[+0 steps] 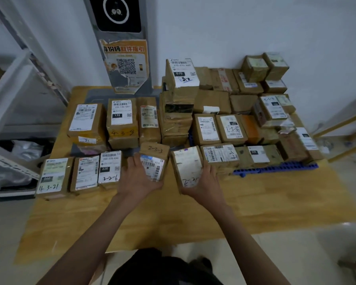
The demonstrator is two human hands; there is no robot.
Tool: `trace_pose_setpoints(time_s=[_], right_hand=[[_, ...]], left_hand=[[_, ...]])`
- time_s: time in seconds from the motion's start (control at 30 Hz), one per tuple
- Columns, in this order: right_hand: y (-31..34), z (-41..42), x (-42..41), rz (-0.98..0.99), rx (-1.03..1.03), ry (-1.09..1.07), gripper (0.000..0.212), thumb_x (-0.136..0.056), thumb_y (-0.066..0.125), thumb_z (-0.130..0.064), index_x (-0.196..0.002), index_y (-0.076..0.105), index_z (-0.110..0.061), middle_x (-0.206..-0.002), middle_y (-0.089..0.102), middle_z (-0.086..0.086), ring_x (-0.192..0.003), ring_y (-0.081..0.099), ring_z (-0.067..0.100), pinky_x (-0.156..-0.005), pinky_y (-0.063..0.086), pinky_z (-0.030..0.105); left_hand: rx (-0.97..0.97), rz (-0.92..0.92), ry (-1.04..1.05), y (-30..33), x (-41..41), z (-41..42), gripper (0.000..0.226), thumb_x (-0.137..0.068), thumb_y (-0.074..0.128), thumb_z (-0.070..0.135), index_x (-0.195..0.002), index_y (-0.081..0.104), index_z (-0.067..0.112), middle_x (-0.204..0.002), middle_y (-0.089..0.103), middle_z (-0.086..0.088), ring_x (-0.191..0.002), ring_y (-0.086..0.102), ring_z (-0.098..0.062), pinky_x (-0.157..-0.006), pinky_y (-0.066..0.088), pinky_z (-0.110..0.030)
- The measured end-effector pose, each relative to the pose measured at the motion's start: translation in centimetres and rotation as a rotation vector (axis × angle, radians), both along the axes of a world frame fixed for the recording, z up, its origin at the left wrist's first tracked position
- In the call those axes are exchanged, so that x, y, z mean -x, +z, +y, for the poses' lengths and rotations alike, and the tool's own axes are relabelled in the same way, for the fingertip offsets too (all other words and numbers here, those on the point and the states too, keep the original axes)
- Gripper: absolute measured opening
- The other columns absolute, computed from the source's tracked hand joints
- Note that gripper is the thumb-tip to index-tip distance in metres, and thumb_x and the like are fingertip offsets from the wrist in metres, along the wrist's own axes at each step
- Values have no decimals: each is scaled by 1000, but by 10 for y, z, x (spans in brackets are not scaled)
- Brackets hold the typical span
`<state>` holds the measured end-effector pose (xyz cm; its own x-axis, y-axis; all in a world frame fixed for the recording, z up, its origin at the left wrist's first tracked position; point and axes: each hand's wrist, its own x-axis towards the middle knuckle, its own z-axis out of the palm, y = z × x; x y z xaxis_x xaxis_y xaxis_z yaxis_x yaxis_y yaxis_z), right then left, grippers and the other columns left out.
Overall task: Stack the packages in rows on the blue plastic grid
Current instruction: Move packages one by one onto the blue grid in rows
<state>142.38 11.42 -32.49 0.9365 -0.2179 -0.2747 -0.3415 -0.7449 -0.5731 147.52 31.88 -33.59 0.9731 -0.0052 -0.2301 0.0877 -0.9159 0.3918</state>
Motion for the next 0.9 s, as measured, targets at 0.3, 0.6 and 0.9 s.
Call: trace_pose_setpoints(time_s=[0.3,0.6,0.9], right_hand=[[28,-76,51,-94,-108,16,113,-51,90,-46,-138,25,-17,-132,33,1,-125,35,22,-93,37,31],[45,-161,91,-71,-193,-49,110,-49,88,-45,-137,30,-16,-128,47,1,-123,44,25,-98,47,47],[63,-222,89,-90,-217,-100,107,-47,86,-52,-134,34,-19,-126,50,-2,-116,51,22,-93,51,43]], left_hand=[[-8,-58,36,38,58,-65,120,-44,81,68,-139,25,19,-122,38,-3,-111,48,-28,-73,35,-33],[53,-53,-7,54,92,-154,118,-39,77,72,-136,30,24,-125,42,0,-115,45,-25,-87,49,-42],[58,-96,-59,71,75,-208,114,-41,75,72,-133,31,21,-123,41,-1,-113,49,-26,-81,44,-36]])
